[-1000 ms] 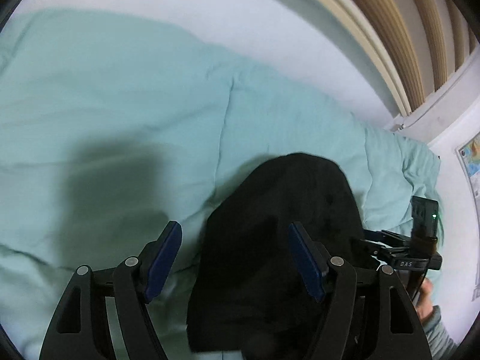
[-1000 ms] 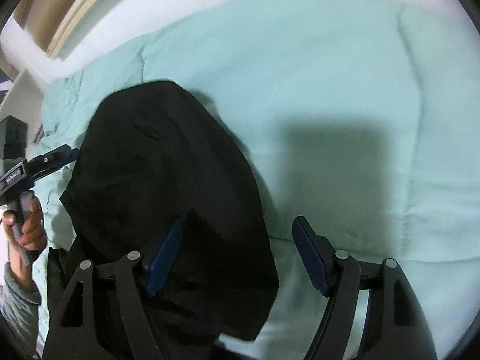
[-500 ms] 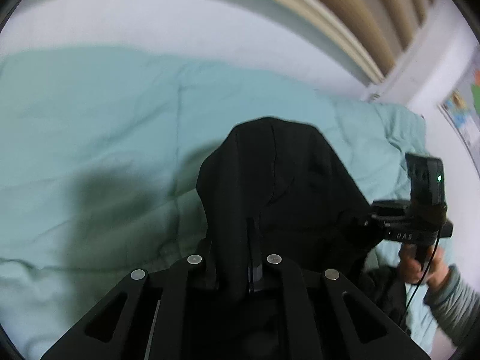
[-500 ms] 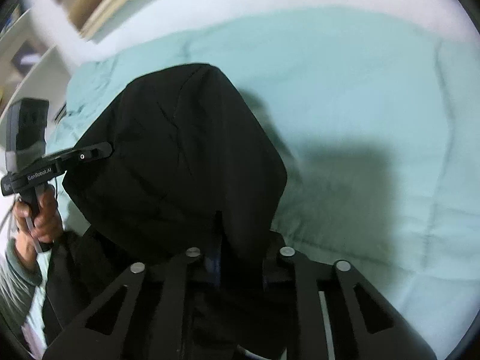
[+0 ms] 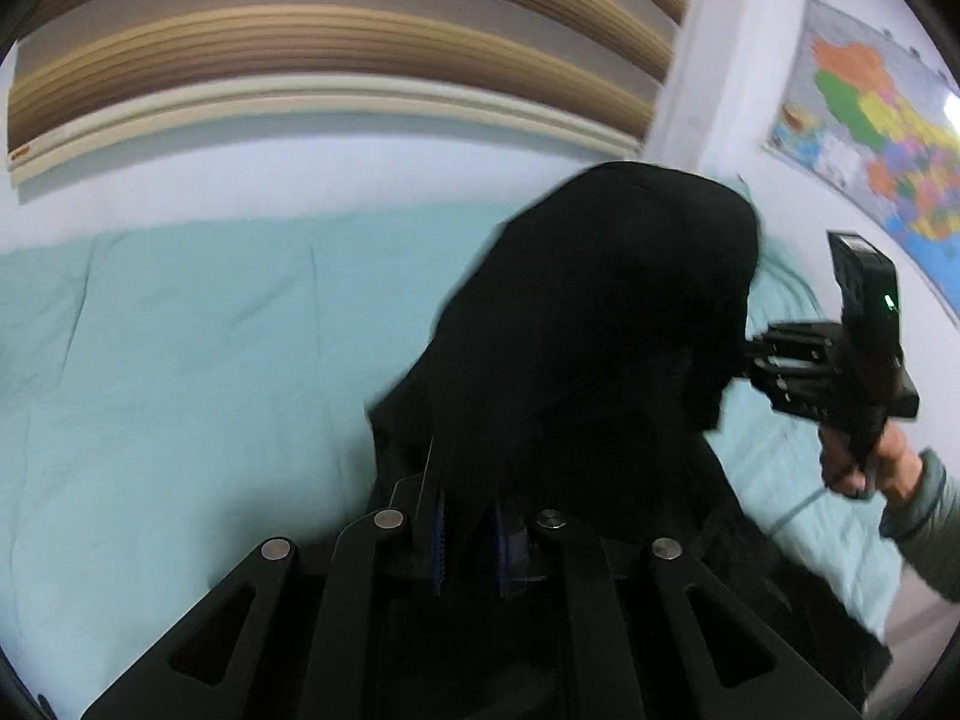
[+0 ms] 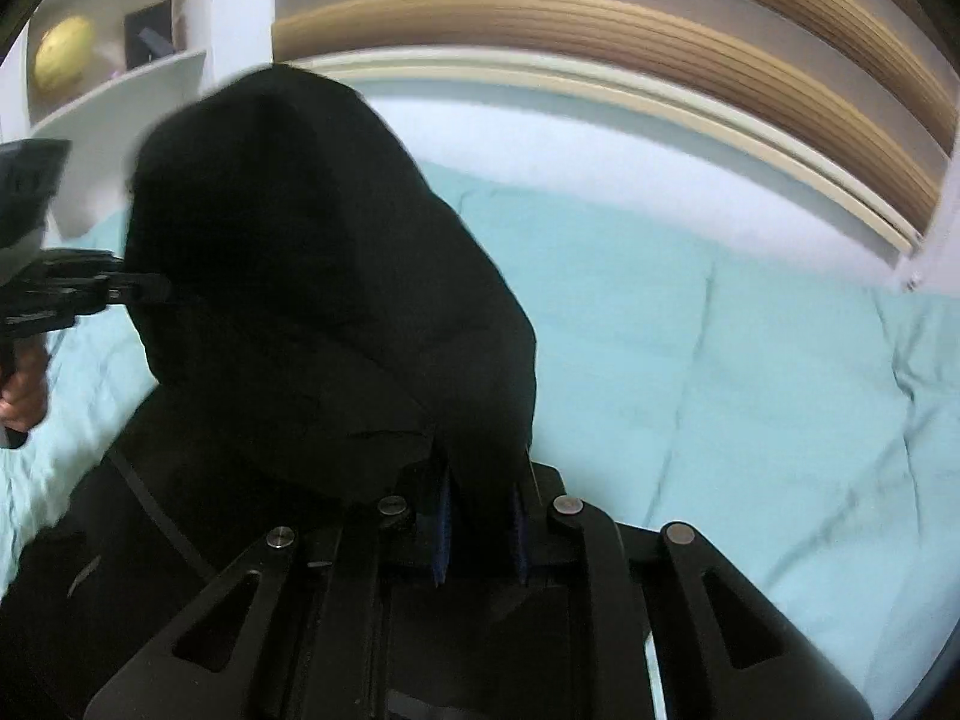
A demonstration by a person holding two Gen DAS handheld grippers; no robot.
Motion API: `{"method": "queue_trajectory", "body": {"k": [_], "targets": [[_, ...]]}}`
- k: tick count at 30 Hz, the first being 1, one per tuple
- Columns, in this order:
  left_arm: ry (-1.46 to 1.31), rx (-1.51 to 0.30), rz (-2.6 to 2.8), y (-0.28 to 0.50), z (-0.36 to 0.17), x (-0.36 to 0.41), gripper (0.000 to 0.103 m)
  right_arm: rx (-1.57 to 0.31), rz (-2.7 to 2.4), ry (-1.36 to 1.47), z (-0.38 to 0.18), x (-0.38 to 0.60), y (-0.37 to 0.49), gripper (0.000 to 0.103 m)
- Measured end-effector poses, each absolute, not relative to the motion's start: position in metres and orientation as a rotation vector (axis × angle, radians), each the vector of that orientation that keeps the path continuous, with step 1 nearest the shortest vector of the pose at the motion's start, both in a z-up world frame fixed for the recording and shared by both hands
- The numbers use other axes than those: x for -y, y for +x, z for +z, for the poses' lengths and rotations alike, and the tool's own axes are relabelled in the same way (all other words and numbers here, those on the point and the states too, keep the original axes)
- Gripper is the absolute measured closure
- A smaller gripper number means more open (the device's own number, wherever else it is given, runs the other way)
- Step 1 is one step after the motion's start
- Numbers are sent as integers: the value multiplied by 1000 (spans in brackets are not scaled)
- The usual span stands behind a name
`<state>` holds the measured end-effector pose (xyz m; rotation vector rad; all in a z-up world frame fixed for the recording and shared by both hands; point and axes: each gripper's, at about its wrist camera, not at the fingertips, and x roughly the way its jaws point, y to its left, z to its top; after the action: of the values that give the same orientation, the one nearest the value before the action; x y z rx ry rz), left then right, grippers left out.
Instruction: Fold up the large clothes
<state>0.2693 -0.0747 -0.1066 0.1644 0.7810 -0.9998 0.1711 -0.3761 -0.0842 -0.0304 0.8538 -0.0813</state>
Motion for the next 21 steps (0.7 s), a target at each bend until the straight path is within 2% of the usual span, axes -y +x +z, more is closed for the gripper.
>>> {"method": "queue_trajectory", "body": {"k": [3, 8, 11, 15, 18, 21], "targets": [[207, -926, -972, 228, -140, 53, 87, -977, -96, 67, -109, 372, 132, 76], [192, -1102, -886, 192, -178, 14, 87, -1140, -133, 229, -139, 377, 83, 75], [148, -1077, -845, 191, -160, -1, 87, -1131, -131, 284, -124, 377, 69, 70], [75, -977, -845, 206, -114, 6, 87, -1036, -88, 314, -82, 367, 79, 56], [19, -919, -858, 222, -80, 33, 87, -982, -59, 322, -57, 363, 96, 56], [0, -920, -893, 232, -72, 64, 87, -968, -46, 352, -53, 356, 123, 56]]}}
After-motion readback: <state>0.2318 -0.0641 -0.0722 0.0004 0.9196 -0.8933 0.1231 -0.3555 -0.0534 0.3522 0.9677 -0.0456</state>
